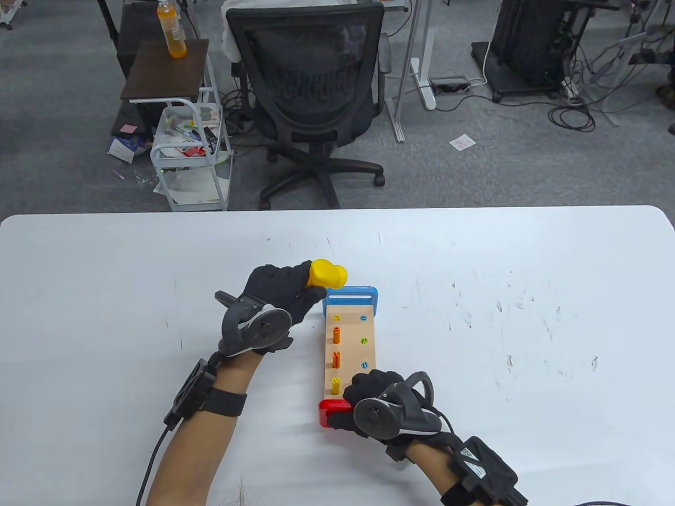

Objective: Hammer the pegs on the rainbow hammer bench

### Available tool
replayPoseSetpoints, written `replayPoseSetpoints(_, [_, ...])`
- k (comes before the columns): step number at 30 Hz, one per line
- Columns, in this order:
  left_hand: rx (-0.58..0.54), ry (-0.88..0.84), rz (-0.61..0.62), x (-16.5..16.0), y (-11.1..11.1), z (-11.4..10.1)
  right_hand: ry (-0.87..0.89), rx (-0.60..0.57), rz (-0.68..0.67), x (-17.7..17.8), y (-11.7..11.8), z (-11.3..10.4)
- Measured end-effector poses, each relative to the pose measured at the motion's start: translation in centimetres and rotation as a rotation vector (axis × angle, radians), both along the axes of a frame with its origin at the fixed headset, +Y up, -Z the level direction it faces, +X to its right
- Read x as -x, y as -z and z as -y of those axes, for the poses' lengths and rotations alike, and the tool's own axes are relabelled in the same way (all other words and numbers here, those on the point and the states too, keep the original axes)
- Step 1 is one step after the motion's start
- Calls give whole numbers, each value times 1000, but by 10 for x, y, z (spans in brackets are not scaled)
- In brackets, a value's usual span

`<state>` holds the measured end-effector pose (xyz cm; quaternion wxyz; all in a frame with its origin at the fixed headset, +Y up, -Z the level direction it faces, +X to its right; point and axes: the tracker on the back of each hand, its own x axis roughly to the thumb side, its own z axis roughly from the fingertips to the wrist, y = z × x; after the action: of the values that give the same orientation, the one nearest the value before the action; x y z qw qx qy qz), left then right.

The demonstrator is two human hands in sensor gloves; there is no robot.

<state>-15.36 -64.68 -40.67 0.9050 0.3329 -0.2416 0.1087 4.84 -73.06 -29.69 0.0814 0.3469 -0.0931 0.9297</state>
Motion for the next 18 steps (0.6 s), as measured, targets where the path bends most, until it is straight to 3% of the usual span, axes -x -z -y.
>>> replayPoseSetpoints(2, [67,80,-14,-8,10,23,0,0,0,0,0,0])
replayPoseSetpoints(4, [221,279,-11,-22,25,62,-1,-1,1,0,0,0])
replayPoseSetpoints(5, [310,439,-72,-27,35,88,-1,-1,2,0,0,0])
replayPoseSetpoints(6, [243,309,-99,-19,29,91,-2,-2,4,0,0,0])
replayPoseSetpoints(7, [298,204,25,-24,37,88,-1,0,2,0,0,0])
replayPoseSetpoints(8, [413,229,33,-24,37,80,-1,-2,2,0,0,0])
replayPoseSetpoints(9, [378,275,-1,-23,35,75,-1,-1,2,0,0,0])
replayPoseSetpoints(10, [243,285,-52,-20,31,66,2,2,1,0,0,0])
replayPoseSetpoints(11, [189,222,-31,-17,27,56,-2,-1,2,0,-1,0])
replayPoseSetpoints(18, [52,-127,-25,17,-12,-37,-2,2,-1,1,0,0])
